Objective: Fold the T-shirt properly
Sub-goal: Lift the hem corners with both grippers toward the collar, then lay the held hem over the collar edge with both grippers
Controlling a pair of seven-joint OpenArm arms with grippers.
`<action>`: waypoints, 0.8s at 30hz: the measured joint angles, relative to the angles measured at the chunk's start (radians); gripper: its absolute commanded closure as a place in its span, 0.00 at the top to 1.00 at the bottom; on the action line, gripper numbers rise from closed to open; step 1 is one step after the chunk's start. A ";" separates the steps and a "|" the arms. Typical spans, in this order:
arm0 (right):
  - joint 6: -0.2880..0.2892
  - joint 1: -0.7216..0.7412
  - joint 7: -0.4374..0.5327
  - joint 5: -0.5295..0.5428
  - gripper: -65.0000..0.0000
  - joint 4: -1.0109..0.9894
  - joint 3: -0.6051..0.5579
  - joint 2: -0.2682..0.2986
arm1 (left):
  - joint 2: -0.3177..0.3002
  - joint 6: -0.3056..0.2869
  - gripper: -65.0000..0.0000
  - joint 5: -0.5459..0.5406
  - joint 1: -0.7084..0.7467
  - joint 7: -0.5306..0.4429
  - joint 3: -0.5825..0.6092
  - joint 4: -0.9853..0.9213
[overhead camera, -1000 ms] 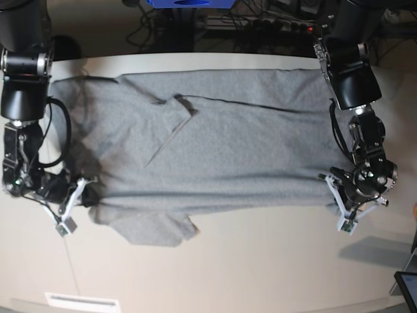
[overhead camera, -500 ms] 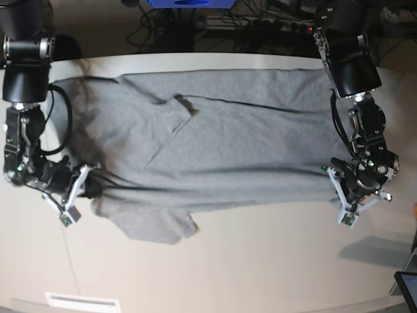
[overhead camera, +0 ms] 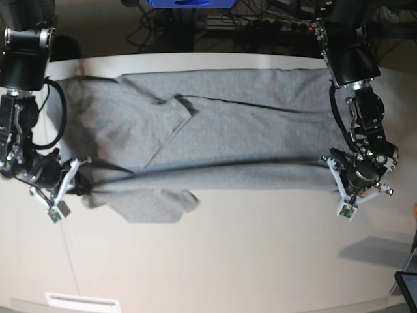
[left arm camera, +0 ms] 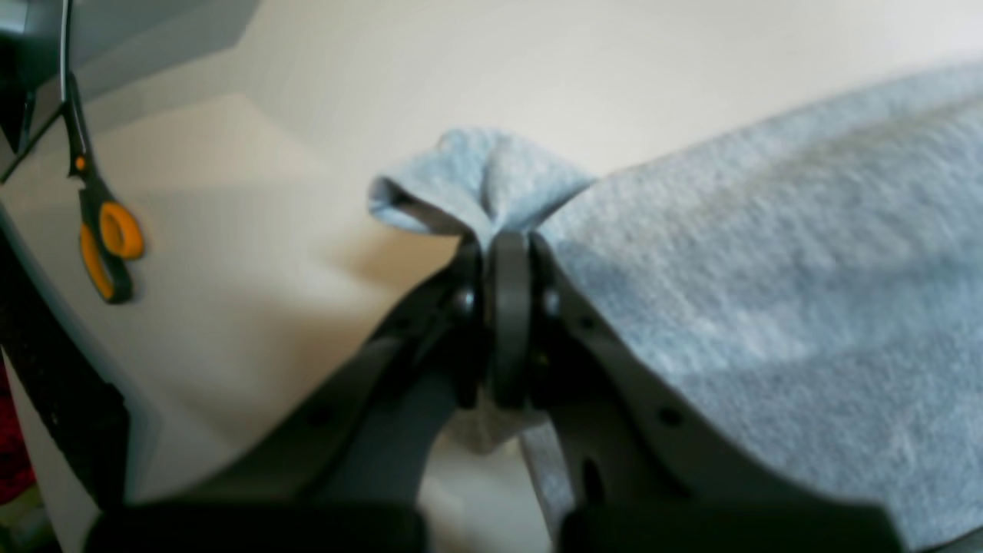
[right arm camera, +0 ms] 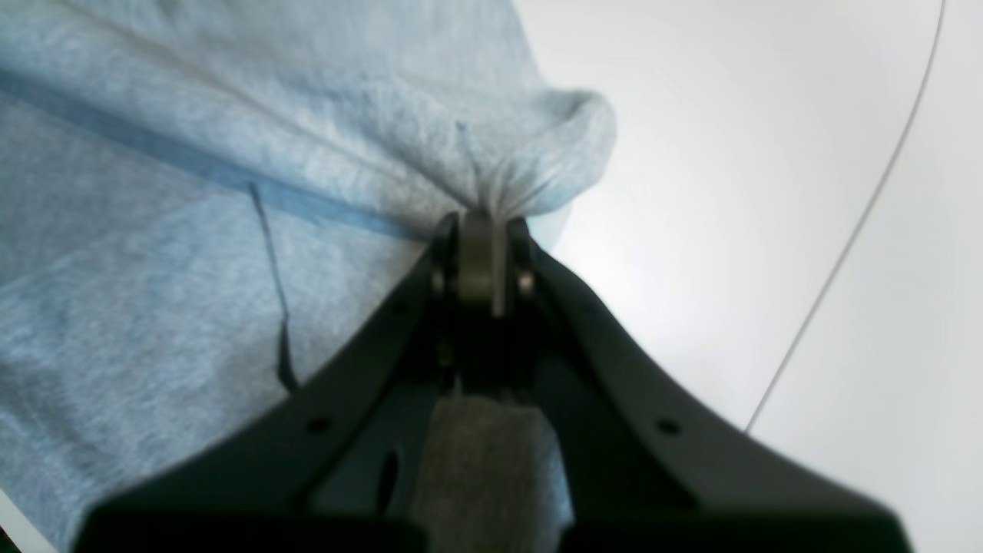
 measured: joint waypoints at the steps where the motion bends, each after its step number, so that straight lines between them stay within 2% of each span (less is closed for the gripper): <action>1: 0.000 -0.005 0.001 0.002 0.01 0.014 0.000 0.000 | -0.001 0.000 0.00 0.001 0.009 0.000 0.000 0.014; 3: 0.000 -0.020 -0.005 0.006 0.01 0.037 0.000 0.002 | -0.003 -0.008 0.00 0.002 0.026 0.019 0.000 0.045; 5: 0.000 -0.025 -0.042 0.002 0.01 0.041 0.000 0.003 | -0.002 -0.051 0.00 0.001 0.029 0.051 0.000 0.076; 7: 0.000 -0.028 -0.056 0.002 0.01 0.043 0.000 0.005 | -0.001 -0.070 0.00 -0.002 0.025 0.084 0.001 0.096; 12: 0.000 -0.056 -0.064 0.002 0.01 0.080 0.000 0.003 | -0.003 -0.071 0.00 0.005 0.048 0.114 0.001 0.170; 19: 0.007 -0.067 -0.163 0.016 0.01 0.121 0.103 -0.010 | -0.002 -0.071 0.00 -0.001 0.113 0.142 0.002 0.194; 24: 0.007 -0.100 -0.183 0.015 0.01 0.137 0.109 -0.014 | -0.003 -0.071 0.00 0.001 0.163 0.143 0.008 0.194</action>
